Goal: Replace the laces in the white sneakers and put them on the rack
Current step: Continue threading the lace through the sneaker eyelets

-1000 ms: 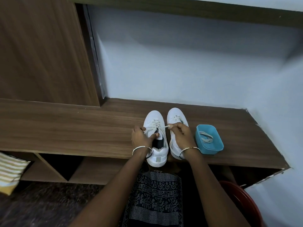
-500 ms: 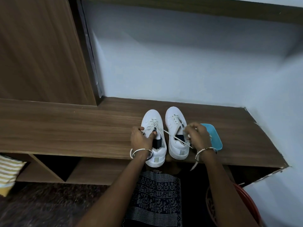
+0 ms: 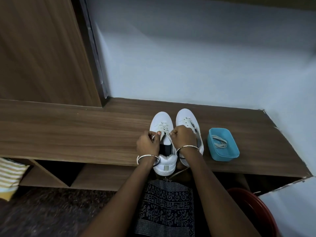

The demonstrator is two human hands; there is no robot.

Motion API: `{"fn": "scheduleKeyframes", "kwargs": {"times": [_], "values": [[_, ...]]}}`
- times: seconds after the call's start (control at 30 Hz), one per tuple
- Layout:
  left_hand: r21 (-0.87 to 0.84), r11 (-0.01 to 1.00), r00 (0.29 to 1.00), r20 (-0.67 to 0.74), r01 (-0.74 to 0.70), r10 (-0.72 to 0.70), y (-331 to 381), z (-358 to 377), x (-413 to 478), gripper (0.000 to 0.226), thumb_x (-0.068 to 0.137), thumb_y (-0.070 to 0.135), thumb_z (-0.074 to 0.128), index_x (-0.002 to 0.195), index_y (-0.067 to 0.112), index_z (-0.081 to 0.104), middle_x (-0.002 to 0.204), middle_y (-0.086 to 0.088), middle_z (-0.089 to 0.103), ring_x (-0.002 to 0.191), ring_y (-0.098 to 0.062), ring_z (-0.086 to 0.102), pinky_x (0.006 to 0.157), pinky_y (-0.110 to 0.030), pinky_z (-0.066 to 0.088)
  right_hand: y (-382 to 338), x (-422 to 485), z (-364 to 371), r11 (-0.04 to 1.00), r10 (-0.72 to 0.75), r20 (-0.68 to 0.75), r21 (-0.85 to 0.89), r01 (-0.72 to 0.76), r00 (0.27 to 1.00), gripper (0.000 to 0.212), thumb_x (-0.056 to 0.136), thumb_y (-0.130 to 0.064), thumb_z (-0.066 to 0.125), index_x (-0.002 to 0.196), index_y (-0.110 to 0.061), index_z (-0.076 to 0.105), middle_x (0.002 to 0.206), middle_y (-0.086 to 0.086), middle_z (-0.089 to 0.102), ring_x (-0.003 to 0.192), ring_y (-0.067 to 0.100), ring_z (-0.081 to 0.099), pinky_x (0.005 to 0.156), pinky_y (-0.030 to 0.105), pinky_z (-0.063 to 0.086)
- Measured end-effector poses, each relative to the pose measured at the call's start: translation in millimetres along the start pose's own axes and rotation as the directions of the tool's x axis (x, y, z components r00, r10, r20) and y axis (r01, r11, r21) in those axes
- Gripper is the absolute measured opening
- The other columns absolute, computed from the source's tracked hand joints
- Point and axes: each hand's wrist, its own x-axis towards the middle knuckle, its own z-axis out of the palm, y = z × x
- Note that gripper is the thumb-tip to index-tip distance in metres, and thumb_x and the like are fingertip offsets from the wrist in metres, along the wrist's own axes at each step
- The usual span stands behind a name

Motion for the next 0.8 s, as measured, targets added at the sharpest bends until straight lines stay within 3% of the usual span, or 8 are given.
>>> {"fn": "scheduleKeyframes", "kwargs": {"times": [0.23, 0.4, 0.53, 0.6, 0.7, 0.8], "values": [[0.064, 0.998, 1.0, 0.022, -0.004, 0.002, 0, -4, 7, 0.021, 0.092, 0.028, 0.061, 0.086, 0.009, 0.067, 0.081, -0.006, 0.07, 0.081, -0.029, 0.063, 0.066, -0.03, 0.04, 22, -16, -6, 0.959, 0.068, -0.227, 0.283, -0.002, 0.972, 0.013, 0.082, -0.014, 0.066, 0.073, -0.011, 0.074, 0.072, 0.006, 0.073, 0.072, 0.026, 0.068, 0.069, 0.032, 0.052], [0.015, 1.0, 0.996, 0.084, 0.002, -0.003, 3, -7, 11, 0.018, 0.09, 0.026, 0.064, 0.078, 0.012, 0.066, 0.079, -0.005, 0.071, 0.079, -0.028, 0.065, 0.072, -0.033, 0.049, 45, -33, -18, 0.898, 0.201, -0.24, 0.433, -0.08, 0.95, 0.011, 0.081, -0.012, 0.068, 0.072, -0.01, 0.073, 0.066, 0.001, 0.069, 0.065, 0.016, 0.063, 0.061, 0.026, 0.043], [-0.064, 0.998, 0.984, 0.178, 0.026, -0.015, -4, -7, 14, 0.022, 0.078, 0.04, 0.057, 0.072, 0.019, 0.061, 0.074, -0.002, 0.072, 0.073, -0.027, 0.07, 0.075, -0.045, 0.057, 50, -35, -18, 0.85, 0.305, -0.236, 0.504, -0.152, 0.923, 0.011, 0.084, -0.012, 0.067, 0.075, -0.01, 0.071, 0.067, 0.0, 0.064, 0.068, 0.016, 0.058, 0.061, 0.024, 0.034], [-0.085, 0.995, 0.983, 0.184, 0.041, -0.025, -10, -3, 18, 0.026, 0.074, 0.045, 0.055, 0.071, 0.02, 0.061, 0.071, 0.0, 0.072, 0.071, -0.026, 0.071, 0.074, -0.046, 0.057, 50, -34, -19, 0.847, 0.303, -0.229, 0.509, -0.151, 0.925, 0.011, 0.084, -0.013, 0.067, 0.073, -0.011, 0.07, 0.067, 0.0, 0.064, 0.066, 0.015, 0.058, 0.06, 0.025, 0.039], [-0.116, 0.991, 0.981, 0.187, 0.066, -0.044, -6, -4, 17, 0.03, 0.072, 0.051, 0.056, 0.069, 0.021, 0.061, 0.069, 0.002, 0.072, 0.071, -0.025, 0.071, 0.075, -0.046, 0.057, 46, -32, -20, 0.866, 0.249, -0.198, 0.483, -0.127, 0.948, 0.007, 0.081, -0.012, 0.069, 0.074, -0.012, 0.072, 0.067, -0.002, 0.066, 0.061, 0.008, 0.058, 0.057, 0.016, 0.041], [-0.058, 0.998, 0.977, 0.213, 0.031, -0.018, 3, -8, 13, 0.022, 0.079, 0.041, 0.062, 0.069, 0.021, 0.063, 0.071, 0.002, 0.072, 0.072, -0.023, 0.07, 0.075, -0.043, 0.057, 37, -29, -21, 0.888, 0.136, -0.162, 0.457, -0.048, 0.977, 0.014, 0.077, -0.006, 0.068, 0.086, -0.013, 0.076, 0.075, -0.001, 0.071, 0.063, 0.004, 0.059, 0.061, 0.008, 0.045]]}}
